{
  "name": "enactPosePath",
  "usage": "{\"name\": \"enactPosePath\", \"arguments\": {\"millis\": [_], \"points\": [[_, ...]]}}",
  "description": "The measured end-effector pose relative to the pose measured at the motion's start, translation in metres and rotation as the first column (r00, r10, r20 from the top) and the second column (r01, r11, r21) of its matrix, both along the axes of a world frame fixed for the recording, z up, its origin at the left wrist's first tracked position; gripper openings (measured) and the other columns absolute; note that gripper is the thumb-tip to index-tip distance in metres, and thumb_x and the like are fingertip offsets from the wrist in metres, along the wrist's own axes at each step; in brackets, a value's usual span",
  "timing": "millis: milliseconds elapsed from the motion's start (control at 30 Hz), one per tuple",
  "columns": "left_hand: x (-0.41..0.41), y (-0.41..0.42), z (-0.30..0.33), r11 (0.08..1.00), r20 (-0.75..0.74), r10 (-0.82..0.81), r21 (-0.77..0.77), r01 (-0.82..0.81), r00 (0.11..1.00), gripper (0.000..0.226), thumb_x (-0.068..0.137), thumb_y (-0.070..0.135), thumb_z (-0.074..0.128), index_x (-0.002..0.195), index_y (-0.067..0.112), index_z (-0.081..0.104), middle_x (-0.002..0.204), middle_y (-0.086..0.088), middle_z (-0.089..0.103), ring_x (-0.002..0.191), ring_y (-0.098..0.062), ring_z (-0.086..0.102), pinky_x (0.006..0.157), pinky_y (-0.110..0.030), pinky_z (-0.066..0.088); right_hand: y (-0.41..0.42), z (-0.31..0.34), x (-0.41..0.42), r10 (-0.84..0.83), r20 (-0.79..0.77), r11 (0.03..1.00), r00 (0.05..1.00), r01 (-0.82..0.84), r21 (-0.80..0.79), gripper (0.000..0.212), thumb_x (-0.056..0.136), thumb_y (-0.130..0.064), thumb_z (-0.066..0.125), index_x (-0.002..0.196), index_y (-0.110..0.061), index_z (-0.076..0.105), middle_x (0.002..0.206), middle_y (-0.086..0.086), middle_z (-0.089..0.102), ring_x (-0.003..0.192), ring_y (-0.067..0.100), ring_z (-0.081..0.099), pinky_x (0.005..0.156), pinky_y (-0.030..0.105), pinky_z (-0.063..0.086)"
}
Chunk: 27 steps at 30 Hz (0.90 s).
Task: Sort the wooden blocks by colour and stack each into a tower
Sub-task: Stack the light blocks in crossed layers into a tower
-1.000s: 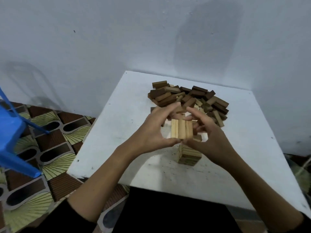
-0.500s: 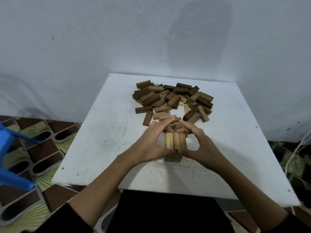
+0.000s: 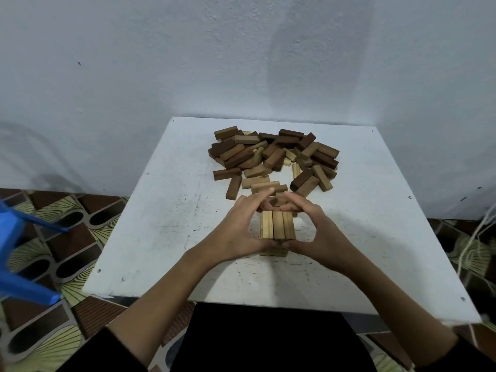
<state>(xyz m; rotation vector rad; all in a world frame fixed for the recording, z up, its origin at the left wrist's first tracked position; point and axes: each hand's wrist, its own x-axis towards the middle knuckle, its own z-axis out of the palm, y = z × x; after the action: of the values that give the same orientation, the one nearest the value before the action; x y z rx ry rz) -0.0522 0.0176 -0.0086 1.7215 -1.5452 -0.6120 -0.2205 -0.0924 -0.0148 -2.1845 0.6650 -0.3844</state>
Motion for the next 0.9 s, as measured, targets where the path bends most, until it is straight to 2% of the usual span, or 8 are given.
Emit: {"name": "enactPosePath", "arguments": {"millis": [133, 267, 400, 500, 667, 800, 867, 900], "points": [[0.000, -0.001, -0.003, 1.000, -0.004, 0.009, 0.015, -0.009, 1.000, 0.097, 0.069, 0.023, 0.084, 0.147, 0.021, 0.026, 0.109, 0.022, 0.044, 0.111, -0.003, 0.040, 0.093, -0.004, 0.029, 0.001, 0.000, 0.002, 0.001, 0.001, 1.000, 1.000, -0.001, 0.007, 0.084, 0.070, -0.022, 0.082, 0.130, -0.045, 0.027, 0.111, -0.047, 0.035, 0.112, -0.021, 0.031, 0.089, 0.006, 0.025], [0.000, -0.001, -0.005, 1.000, -0.024, 0.012, 0.007, -0.012, 1.000, 0.097, 0.069, 0.022, 0.084, 0.147, 0.023, 0.026, 0.116, 0.011, 0.049, 0.113, -0.005, 0.041, 0.090, 0.000, 0.026, 0.001, -0.002, 0.004, 0.006, 0.012, 1.000, 1.000, -0.006, 0.018, 0.086, 0.070, -0.024, 0.082, 0.134, -0.040, 0.028, 0.111, -0.045, 0.036, 0.112, -0.020, 0.032, 0.091, 0.010, 0.028], [-0.001, -0.001, -0.008, 1.000, -0.049, 0.023, -0.001, -0.023, 0.999, 0.096, 0.069, 0.020, 0.084, 0.146, 0.024, 0.027, 0.118, 0.007, 0.050, 0.114, -0.005, 0.042, 0.089, 0.002, 0.026, 0.003, 0.000, 0.004, -0.005, 0.016, 0.999, 1.000, 0.004, 0.050, 0.087, 0.070, -0.021, 0.082, 0.137, -0.036, 0.028, 0.109, -0.046, 0.032, 0.107, -0.028, 0.030, 0.088, 0.004, 0.025], [-0.002, -0.002, -0.009, 0.999, -0.069, 0.032, 0.004, -0.032, 0.997, 0.095, 0.069, 0.019, 0.084, 0.146, 0.025, 0.027, 0.118, 0.007, 0.050, 0.114, -0.005, 0.043, 0.089, 0.001, 0.027, 0.003, 0.003, 0.004, -0.002, 0.013, 0.997, 1.000, 0.001, 0.083, 0.089, 0.069, -0.021, 0.082, 0.140, -0.030, 0.030, 0.111, -0.040, 0.038, 0.107, -0.026, 0.034, 0.087, 0.002, 0.026], [-0.001, -0.002, -0.012, 0.999, -0.110, 0.033, 0.011, -0.032, 0.993, 0.096, 0.069, 0.021, 0.084, 0.142, 0.033, 0.024, 0.120, 0.009, 0.049, 0.117, -0.003, 0.043, 0.092, 0.000, 0.027, 0.003, 0.005, 0.005, 0.009, 0.020, 0.992, 1.000, -0.011, 0.125, 0.092, 0.069, -0.022, 0.082, 0.143, -0.026, 0.028, 0.117, -0.021, 0.049, 0.113, -0.009, 0.040, 0.094, 0.012, 0.031], [-0.004, 0.003, -0.014, 0.999, -0.207, 0.033, 0.039, -0.025, 0.978, 0.106, 0.067, 0.024, 0.086, 0.148, 0.026, 0.018, 0.139, 0.013, 0.036, 0.129, 0.011, 0.031, 0.099, -0.005, 0.026, 0.004, 0.002, 0.001, 0.034, 0.021, 0.984, 0.999, -0.037, 0.177, 0.101, 0.066, -0.039, 0.081, 0.145, -0.030, 0.019, 0.129, -0.026, 0.035, 0.115, -0.023, 0.032, 0.089, -0.003, 0.027], [-0.006, 0.009, -0.019, 0.996, -0.316, 0.064, 0.080, -0.041, 0.947, 0.114, 0.064, 0.031, 0.086, 0.151, 0.024, 0.013, 0.145, 0.016, 0.029, 0.131, 0.016, 0.025, 0.105, -0.012, 0.025, 0.010, 0.000, -0.002, -0.023, 0.057, 0.962, 0.998, 0.007, 0.272, 0.090, 0.070, -0.052, 0.073, 0.141, -0.040, 0.019, 0.131, -0.034, 0.031, 0.119, -0.023, 0.030, 0.092, -0.002, 0.026], [-0.009, 0.011, -0.019, 0.995, -0.381, 0.077, 0.088, -0.047, 0.921, 0.115, 0.062, 0.036, 0.083, 0.151, 0.024, 0.011, 0.148, 0.016, 0.027, 0.133, 0.015, 0.023, 0.108, -0.014, 0.024, 0.014, -0.002, -0.001, -0.090, 0.116, 0.940, 0.989, 0.046, 0.338, 0.073, 0.077, -0.056, 0.064, 0.136, -0.046, 0.022, 0.132, -0.034, 0.032, 0.123, -0.019, 0.031, 0.095, 0.004, 0.027]]}}
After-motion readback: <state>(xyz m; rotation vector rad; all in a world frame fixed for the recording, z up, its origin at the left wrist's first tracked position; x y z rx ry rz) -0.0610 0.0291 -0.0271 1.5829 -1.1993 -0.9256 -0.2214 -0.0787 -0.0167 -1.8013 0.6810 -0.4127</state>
